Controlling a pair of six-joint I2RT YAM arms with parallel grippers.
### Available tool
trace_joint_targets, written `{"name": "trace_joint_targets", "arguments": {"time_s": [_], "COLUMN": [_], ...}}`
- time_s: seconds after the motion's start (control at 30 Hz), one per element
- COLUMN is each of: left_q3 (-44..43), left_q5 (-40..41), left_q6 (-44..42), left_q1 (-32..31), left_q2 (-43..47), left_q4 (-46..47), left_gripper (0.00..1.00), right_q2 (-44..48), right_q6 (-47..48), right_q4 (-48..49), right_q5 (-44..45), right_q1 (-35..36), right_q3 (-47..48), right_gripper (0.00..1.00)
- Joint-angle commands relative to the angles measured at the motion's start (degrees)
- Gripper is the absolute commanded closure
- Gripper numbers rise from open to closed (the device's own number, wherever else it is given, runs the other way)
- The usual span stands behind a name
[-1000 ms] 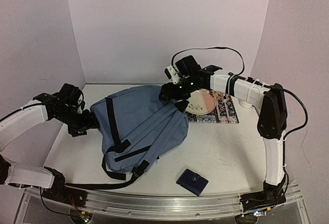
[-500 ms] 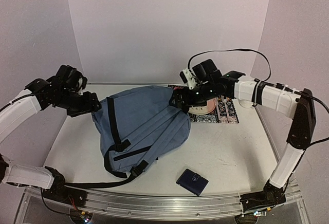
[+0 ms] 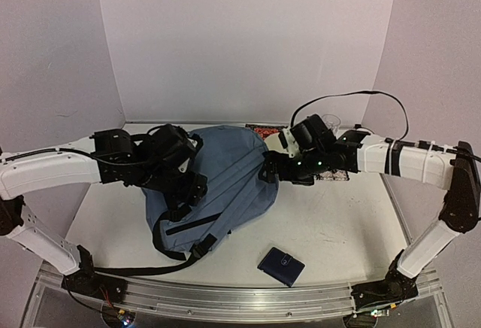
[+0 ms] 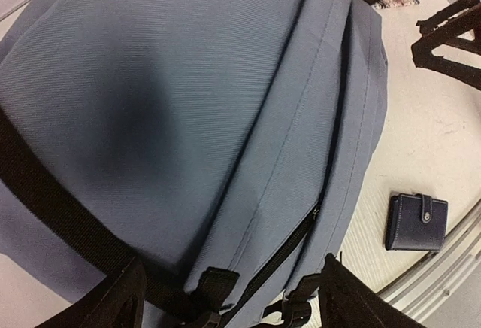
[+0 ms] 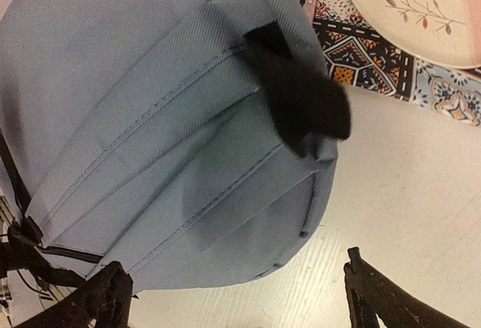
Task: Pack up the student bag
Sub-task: Adjust the student bag at the center of the board.
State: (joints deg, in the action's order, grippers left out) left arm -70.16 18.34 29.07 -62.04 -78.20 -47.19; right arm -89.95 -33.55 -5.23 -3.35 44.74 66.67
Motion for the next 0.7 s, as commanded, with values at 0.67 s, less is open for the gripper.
{"name": "trace_joint_targets", "arguments": {"time_s": [0.67], "left_q3": [-1.74], "left_q5": [26.88], "left_q6": [-10.47], "left_q1": [4.4], "left_q2": [-14.88], "left_q4": [1.29], "left_gripper": [0.16], "right_q2": [-15.88], "right_q6": [-15.18], "right_q4": [-3.37], "right_q5": [16.64], "right_q1": [11.72], "right_q3": [6.65], "right_gripper": [0.02]}}
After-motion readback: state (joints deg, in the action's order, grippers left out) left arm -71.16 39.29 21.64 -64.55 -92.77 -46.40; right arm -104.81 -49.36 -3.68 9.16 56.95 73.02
